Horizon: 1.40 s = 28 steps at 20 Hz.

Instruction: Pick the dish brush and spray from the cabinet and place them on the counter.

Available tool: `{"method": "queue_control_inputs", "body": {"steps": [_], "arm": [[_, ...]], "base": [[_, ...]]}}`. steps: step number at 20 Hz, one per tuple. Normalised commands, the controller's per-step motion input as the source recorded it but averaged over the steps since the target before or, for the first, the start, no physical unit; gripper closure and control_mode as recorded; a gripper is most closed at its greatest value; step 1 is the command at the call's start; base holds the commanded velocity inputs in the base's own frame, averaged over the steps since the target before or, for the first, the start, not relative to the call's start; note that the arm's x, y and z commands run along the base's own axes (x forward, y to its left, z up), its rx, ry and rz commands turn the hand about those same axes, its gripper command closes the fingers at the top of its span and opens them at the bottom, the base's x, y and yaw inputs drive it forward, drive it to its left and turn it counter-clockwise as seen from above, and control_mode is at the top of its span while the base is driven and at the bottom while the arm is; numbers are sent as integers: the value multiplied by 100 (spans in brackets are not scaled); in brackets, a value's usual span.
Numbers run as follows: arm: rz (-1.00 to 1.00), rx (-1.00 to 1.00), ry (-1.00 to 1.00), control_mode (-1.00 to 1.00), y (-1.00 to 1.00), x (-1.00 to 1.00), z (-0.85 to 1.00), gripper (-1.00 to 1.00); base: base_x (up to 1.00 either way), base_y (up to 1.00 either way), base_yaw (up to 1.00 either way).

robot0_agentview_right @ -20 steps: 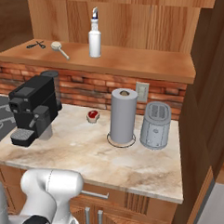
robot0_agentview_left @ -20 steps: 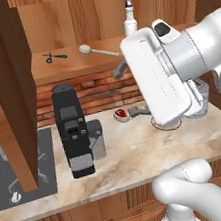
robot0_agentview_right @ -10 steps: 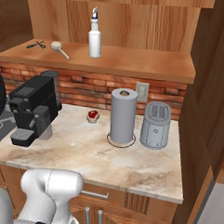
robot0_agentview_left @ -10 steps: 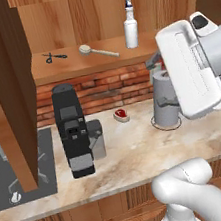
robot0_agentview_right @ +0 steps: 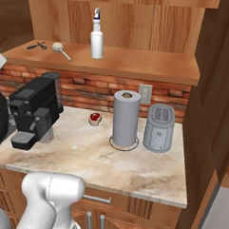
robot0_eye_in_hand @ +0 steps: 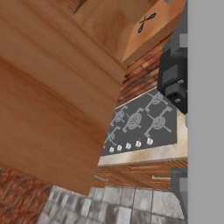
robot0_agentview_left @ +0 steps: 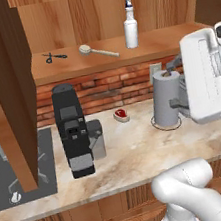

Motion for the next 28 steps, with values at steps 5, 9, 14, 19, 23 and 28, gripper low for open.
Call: {"method": "queue_control_inputs", "body": {"steps": [5,9,14,19,23,28], "arm": [[-18,14,0,-100,-17,32,-17,-100],[-16,16,1,-100,-15,36,1,-100],[-13,19,1,-100,-15,27,12,-100],[-12,18,0,-100,-15,23,10,-100],[-10,15,1,-100,-13,18,16,-100],[-6,10,2,-100,-5,17,20,-100]], "base": [[0,0,0],[0,0,0],[0,0,0],[0,0,0],[0,0,0],[0,0,0]]}}
